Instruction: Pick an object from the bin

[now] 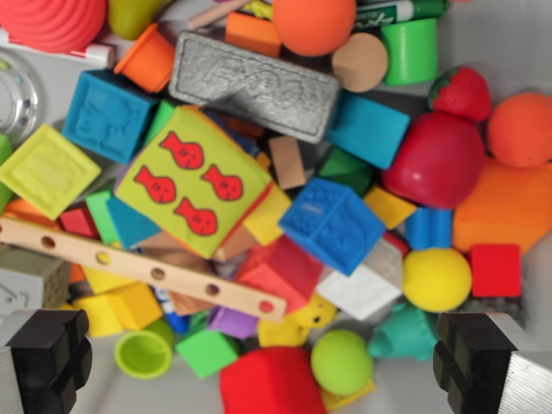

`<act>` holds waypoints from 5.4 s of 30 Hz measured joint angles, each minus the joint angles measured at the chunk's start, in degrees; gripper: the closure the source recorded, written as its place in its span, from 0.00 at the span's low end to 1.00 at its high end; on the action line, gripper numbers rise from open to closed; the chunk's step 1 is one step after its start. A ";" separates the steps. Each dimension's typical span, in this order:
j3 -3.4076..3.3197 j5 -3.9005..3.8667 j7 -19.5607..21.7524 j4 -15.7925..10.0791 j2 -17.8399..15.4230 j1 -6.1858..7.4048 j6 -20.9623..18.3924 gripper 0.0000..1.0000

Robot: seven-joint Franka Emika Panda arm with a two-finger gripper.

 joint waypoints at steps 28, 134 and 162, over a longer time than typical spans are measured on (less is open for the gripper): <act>0.09 0.00 7.02 -2.74 0.40 1.06 3.42 0.00; 0.00 -0.65 39.08 -12.75 15.45 6.74 30.35 1.00; 0.00 -0.65 39.08 -11.91 5.57 6.74 19.73 1.00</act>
